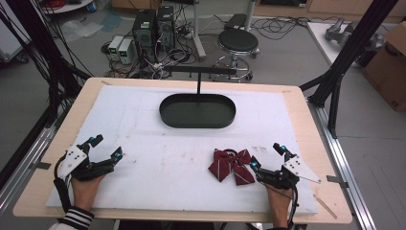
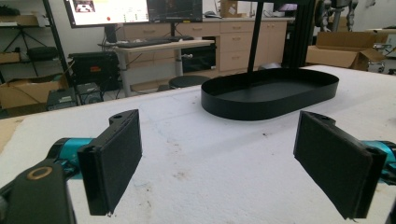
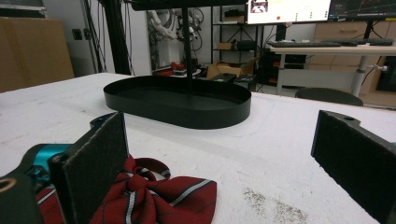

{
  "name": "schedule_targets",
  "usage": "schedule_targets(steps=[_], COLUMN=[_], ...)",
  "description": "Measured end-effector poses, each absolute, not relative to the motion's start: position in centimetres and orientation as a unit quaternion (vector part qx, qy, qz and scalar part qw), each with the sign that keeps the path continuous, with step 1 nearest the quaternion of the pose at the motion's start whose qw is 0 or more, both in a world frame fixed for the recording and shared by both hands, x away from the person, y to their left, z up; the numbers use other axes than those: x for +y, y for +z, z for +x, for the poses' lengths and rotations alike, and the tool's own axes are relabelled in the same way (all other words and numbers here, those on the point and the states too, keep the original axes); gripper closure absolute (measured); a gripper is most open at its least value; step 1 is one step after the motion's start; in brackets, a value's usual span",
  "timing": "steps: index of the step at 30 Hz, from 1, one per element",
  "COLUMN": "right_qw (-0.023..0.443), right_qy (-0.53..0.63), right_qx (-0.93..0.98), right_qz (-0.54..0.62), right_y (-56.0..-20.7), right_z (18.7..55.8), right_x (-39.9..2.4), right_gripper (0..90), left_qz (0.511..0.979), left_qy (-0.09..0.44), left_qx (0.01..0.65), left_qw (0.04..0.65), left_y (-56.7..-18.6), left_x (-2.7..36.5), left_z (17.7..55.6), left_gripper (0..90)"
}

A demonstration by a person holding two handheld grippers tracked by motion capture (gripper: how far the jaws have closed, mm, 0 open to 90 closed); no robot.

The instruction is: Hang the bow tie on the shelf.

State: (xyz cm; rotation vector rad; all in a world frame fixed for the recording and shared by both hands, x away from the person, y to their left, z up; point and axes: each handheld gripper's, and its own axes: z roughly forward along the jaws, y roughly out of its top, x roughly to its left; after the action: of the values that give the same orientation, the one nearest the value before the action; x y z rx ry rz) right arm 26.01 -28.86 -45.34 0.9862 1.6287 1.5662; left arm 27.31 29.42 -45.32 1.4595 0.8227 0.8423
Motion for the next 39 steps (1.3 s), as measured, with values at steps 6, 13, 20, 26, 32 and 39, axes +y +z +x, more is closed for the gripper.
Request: schedule_targets(steps=[6, 13, 20, 26, 32, 39], right_qw=[0.332, 0.331, 0.331, 0.321, 0.307, 0.296], right_qy=[0.600, 0.601, 0.601, 0.594, 0.590, 0.597], right_qx=[0.622, 0.622, 0.622, 0.624, 0.634, 0.641], right_qz=[0.378, 0.377, 0.377, 0.393, 0.396, 0.381], right_y=[-45.3, -45.4, -45.3, -45.2, -45.1, -44.1], right_z=[26.0, 26.0, 26.0, 26.4, 26.5, 26.4], right_x=[-28.9, -28.9, -28.9, -28.9, -29.0, -28.9], right_gripper=[2.9, 2.9, 2.9, 2.9, 3.0, 3.0], left_qz=[0.626, 0.629, 0.628, 0.628, 0.629, 0.628], left_qy=[0.363, 0.364, 0.363, 0.364, 0.365, 0.365], left_qx=[0.355, 0.353, 0.354, 0.354, 0.355, 0.356], left_qw=[0.592, 0.590, 0.590, 0.589, 0.588, 0.588], left_y=[-45.3, -45.3, -45.3, -45.3, -45.3, -45.3], left_x=[29.4, 29.3, 29.4, 29.3, 29.3, 29.3], left_z=[27.3, 27.3, 27.3, 27.3, 27.3, 27.3], left_gripper=[15.8, 15.7, 15.8, 15.8, 15.8, 15.8])
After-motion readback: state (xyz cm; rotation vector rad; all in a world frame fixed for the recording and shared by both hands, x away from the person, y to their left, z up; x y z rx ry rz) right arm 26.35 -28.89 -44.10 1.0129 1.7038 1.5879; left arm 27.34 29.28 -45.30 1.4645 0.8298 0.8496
